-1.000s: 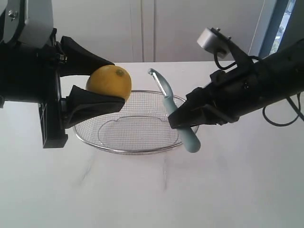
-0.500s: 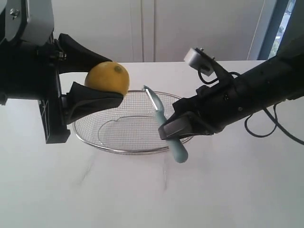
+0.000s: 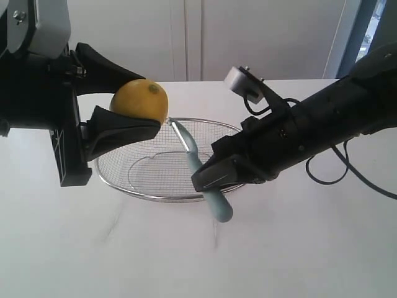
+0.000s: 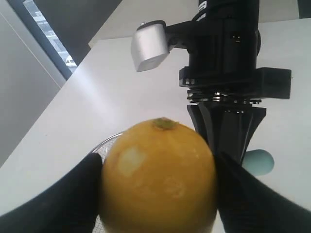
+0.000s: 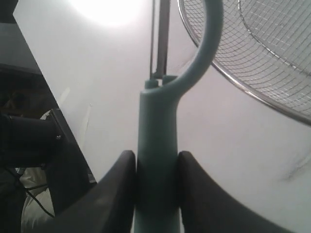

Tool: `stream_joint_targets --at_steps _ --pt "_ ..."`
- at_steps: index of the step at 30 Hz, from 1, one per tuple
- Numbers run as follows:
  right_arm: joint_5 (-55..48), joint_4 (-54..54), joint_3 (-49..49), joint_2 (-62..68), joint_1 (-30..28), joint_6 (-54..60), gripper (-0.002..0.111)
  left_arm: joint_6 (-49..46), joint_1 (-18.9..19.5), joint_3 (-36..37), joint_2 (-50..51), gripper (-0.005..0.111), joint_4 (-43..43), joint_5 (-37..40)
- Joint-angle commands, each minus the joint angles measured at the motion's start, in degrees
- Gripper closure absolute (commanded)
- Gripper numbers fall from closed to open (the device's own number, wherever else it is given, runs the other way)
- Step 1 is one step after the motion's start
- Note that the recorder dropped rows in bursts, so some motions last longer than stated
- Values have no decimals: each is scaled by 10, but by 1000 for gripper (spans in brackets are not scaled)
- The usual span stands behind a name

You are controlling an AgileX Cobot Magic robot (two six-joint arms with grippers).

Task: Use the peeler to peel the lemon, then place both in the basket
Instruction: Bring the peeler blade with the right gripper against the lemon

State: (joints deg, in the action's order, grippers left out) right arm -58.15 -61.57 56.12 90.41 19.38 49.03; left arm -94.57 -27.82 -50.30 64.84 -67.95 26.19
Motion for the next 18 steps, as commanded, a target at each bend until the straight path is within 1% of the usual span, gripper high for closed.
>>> stream_joint_targets --at_steps 1,3,6,8,12,18 --pt "-22 -22 -2 -1 1 12 108 1 -2 3 -8 107 -23 6" --pt "-31 -37 -2 -1 1 12 108 1 -2 3 -8 107 -23 5" --pt "-52 -106 -2 -2 1 34 108 1 -2 3 -8 107 -23 5" --pt "-57 -131 -2 -2 1 39 108 1 -2 3 -8 107 -23 -6" --pt "-68 -153 -2 -2 1 47 108 7 -2 5 -8 107 -23 -41" --pt "-72 -163 -2 -2 1 49 108 7 -2 5 -8 107 -23 -41"
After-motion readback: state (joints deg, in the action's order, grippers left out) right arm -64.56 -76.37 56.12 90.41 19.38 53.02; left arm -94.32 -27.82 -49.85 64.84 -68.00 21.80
